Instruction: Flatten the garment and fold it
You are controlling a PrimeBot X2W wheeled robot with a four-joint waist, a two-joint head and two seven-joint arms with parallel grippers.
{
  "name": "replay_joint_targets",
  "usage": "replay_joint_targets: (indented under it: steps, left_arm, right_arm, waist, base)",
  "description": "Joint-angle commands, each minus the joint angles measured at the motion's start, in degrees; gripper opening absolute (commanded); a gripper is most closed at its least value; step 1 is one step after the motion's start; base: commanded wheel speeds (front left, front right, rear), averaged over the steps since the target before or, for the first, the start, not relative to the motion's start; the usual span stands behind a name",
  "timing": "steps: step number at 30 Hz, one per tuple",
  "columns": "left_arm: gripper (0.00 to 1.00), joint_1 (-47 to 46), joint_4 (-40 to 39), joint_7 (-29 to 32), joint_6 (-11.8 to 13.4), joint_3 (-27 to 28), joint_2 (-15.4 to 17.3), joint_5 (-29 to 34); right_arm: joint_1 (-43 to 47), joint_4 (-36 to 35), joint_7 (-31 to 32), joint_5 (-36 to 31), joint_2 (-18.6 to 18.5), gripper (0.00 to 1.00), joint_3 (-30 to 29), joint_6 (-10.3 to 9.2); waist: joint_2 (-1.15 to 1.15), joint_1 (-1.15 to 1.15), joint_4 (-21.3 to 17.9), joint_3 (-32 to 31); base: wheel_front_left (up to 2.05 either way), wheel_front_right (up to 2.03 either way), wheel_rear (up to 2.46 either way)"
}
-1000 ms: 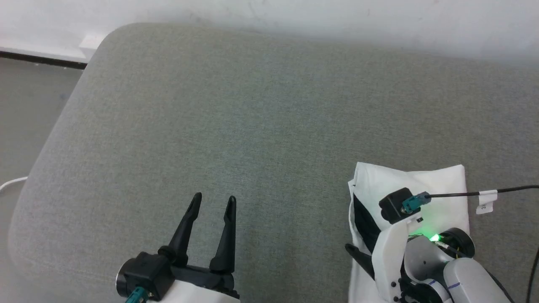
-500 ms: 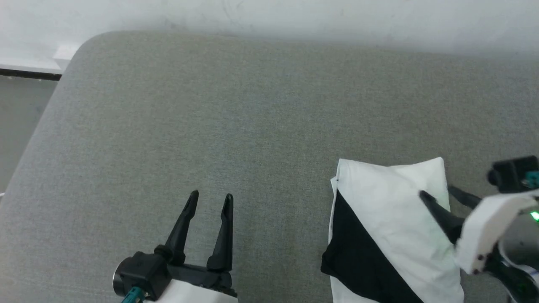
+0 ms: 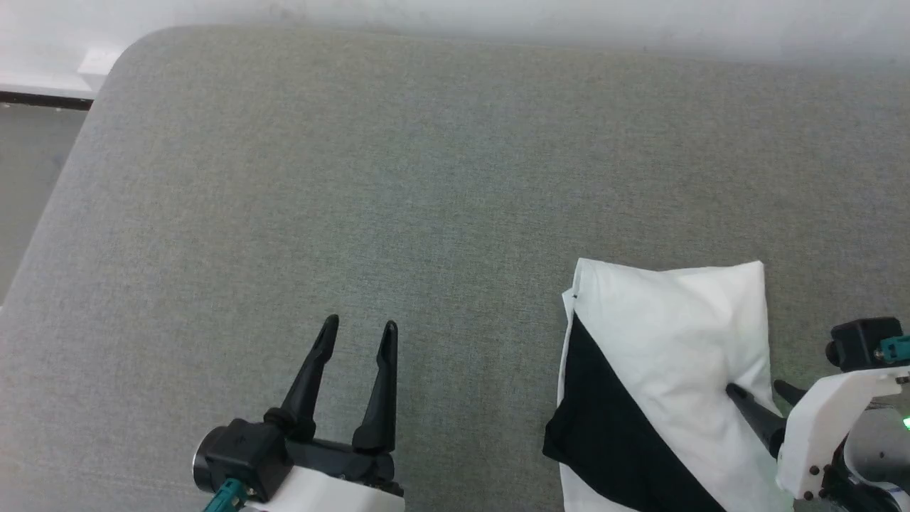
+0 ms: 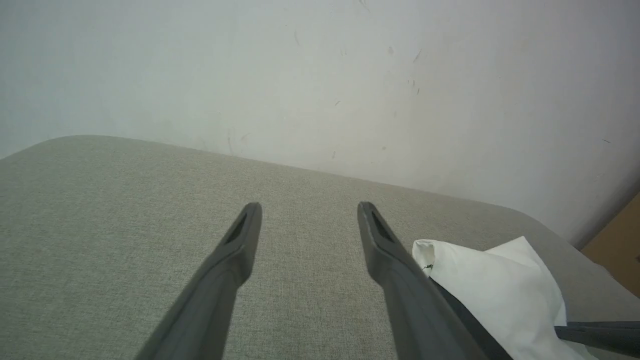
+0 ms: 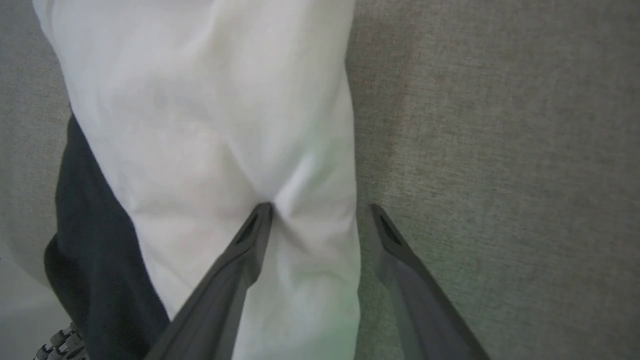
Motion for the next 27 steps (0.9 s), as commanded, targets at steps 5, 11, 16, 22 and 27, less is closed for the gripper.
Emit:
replay_joint_targets:
  steps: [5,11,16,22,27]
  left_arm:
    - [1.0,-0.9,-0.27,0.04,-0.14,-0.33,0.44,0.63]
    - [1.0,-1.15,-0.37,0.14,-0.01,-0.69,0.4,0.56]
    - [1.0,-1.41,0.12,0.4,-0.04,-1.22,0.3,0.46]
    - [1.0,-0.54,-0.1,0.8,0.43,-1.08,1.06,0.66]
    - [1.0,-0.34,-0.93,1.6,0.46,-1.51,1.5,0.7]
  right_arm:
    - [-2.16,5.07,-0.94,-0.69,-0.66,1.0,1.04,-0.05]
    - [-3.85,9.92,-1.33,-0.59,-0.7,0.22,2.17,-0.05]
    - [-4.98,13.17,-3.71,-2.0,-0.25,0.0,1.48,-0.05]
    - [-5.27,12.89,-6.2,-1.79,-0.55,0.0,1.98,-0.05]
    - [-6.65,11.32,-6.21,-1.73,-2.5,0.0,1.63,-0.05]
  waist:
    - [0.0,0.0,1.46,0.78]
    - [0.0,0.0,1.72,1.3]
    - [0.0,0.0,1.57,0.11]
    - [0.0,0.0,0.28,-1.83]
    - [0.0,0.0,-2.29,-2.46]
  base:
    - [0.0,0.0,0.0]
    - [0.0,0.0,0.0]
    - [0.0,0.0,0.0]
    - [0.0,0.0,0.0]
    - [0.0,0.0,0.0]
